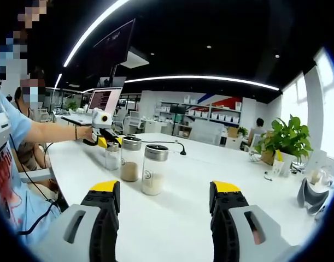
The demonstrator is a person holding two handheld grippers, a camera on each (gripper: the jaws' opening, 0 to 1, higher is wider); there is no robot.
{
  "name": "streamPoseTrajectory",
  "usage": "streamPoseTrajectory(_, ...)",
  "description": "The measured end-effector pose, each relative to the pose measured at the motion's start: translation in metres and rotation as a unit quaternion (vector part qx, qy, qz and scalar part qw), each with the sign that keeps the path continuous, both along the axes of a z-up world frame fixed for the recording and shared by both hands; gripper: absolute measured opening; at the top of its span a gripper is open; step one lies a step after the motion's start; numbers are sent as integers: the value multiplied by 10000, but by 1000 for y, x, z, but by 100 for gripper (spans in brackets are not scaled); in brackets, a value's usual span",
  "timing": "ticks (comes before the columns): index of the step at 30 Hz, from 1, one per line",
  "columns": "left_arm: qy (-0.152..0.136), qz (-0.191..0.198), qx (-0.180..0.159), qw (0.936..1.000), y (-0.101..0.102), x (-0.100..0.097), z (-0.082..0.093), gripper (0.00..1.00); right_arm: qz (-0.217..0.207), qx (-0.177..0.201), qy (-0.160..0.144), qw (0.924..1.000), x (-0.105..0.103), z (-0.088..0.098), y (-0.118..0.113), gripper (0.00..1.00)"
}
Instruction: Rotate the seasoning bottle until the label or dispensing opening points toward the visible target arrow and the bottle remains upright within the marked orientation range
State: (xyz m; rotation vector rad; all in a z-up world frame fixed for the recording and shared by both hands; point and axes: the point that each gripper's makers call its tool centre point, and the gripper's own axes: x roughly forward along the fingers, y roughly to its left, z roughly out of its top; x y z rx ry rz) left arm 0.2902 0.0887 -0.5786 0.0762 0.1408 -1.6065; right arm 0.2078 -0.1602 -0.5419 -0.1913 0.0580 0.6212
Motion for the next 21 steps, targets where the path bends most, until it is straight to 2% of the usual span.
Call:
streamPoseTrajectory(9,-44,112,92,9999,-2,-3,-1,33,-4,-10,8,10000,-1,0,-1,68)
streamPoseTrajectory(21,47,419,264,9988,-3,-4,-2,33,-15,-35,15,10000,-1,0,-1,67)
